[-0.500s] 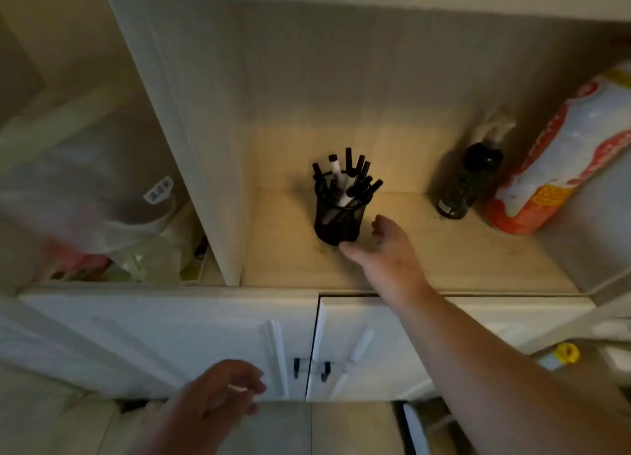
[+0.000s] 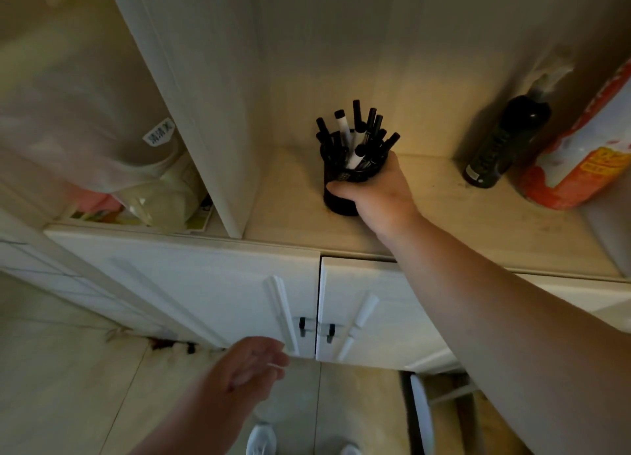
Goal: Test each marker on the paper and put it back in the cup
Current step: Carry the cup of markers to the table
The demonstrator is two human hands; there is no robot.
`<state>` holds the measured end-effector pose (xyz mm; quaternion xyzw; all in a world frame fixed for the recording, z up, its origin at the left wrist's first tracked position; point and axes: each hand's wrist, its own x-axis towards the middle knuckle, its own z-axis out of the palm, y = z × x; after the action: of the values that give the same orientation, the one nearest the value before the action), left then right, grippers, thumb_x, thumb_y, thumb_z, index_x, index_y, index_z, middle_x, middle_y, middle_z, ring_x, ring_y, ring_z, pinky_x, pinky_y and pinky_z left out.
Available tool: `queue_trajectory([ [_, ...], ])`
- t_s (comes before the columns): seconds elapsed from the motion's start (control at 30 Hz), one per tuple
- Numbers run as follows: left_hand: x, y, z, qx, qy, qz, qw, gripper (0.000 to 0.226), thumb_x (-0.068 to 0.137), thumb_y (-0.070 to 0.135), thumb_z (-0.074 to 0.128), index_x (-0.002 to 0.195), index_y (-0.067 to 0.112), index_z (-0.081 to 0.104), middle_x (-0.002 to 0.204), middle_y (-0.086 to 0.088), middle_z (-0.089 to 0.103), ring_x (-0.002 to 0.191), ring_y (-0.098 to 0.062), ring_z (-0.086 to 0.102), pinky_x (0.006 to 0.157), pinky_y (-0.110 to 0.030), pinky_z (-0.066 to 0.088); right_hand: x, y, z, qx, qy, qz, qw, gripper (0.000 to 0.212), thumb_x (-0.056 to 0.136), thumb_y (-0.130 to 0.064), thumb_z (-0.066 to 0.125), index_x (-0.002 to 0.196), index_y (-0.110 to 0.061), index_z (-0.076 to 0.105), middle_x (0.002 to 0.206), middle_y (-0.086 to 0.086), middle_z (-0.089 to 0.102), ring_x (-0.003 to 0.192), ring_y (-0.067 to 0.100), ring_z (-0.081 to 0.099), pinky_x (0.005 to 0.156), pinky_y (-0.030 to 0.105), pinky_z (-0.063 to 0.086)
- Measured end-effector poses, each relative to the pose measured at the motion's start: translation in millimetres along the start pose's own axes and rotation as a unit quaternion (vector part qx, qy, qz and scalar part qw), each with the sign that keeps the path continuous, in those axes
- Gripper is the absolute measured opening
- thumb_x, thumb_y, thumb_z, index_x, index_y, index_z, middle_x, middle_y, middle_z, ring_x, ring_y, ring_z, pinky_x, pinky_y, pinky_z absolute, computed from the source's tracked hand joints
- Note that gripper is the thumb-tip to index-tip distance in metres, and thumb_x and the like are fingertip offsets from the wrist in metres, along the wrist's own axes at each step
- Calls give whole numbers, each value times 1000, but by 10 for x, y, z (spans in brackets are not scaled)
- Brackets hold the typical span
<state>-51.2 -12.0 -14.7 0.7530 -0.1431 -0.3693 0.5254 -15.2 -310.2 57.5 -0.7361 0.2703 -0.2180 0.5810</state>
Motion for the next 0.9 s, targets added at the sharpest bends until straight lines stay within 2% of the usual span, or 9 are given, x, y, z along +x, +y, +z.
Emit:
queue_trajectory([
  [0.2,33,55,94,-4,2,-9,1000,34,62,43,67,95,40,72,106,-1,76,98,-16,72,79,-35,54,-634,49,-304,-9,-42,-14,999,74,63,-19,91,129,-22,57,117,-9,72,112,5,66,95,29,52],
  [0.27,104,65,90,12,-21,-10,1000,35,67,41,69,101,34,72,107,2,76,100,-15,71,80,-35,55,-880,68,-383,7,-46,4,999,72,62,-21,90,126,-20,59,115,-7,73,111,6,67,95,33,54],
  [0.33,201,99,61,36,-48,-13,998,24,84,25,69,108,24,68,107,6,76,101,-11,71,84,-37,55,-1056,95,-429,22,-31,32,999,65,65,-14,90,122,-20,61,108,-9,75,104,2,69,88,24,56],
  [0.4,346,128,-11,68,-87,-11,994,20,94,9,61,110,21,66,107,8,76,102,-10,71,86,-36,55,-1197,104,-445,15,1,47,999,61,68,-7,89,120,-24,63,104,-15,76,99,-3,69,80,15,53],
  [0.53,685,188,-194,107,-174,-7,979,24,96,6,60,113,22,67,108,13,76,104,-6,70,91,-34,55,-1450,173,-421,4,76,82,994,56,70,-6,88,116,-29,65,105,-18,75,100,-5,68,77,11,52],
  [0.63,929,265,-322,120,-263,14,957,31,87,16,69,118,23,66,113,21,73,111,-3,67,92,-19,54,-1655,206,-311,6,145,104,984,57,69,-11,90,117,-32,66,112,-16,74,108,-1,66,87,19,53],
  [0.7,1095,291,-336,106,-312,-5,944,41,80,31,77,118,22,67,117,19,72,114,-3,65,90,-14,53,-1794,204,-233,12,191,111,975,54,68,-10,90,108,-38,67,106,-25,73,102,-7,66,82,13,53],
  [0.8,1261,218,-232,160,-358,28,920,31,93,6,63,119,22,66,116,17,73,113,-5,66,95,-26,53,-2090,268,-87,28,282,129,950,52,63,-17,89,105,-36,66,100,-26,74,94,-7,68,72,15,54],
  [0.9,1203,238,-42,195,-411,9,891,36,95,-4,55,119,20,66,115,15,73,110,-6,68,101,-37,50,-2492,324,47,57,360,155,918,62,62,-17,93,117,-27,66,113,-12,75,106,5,69,85,28,56],
])
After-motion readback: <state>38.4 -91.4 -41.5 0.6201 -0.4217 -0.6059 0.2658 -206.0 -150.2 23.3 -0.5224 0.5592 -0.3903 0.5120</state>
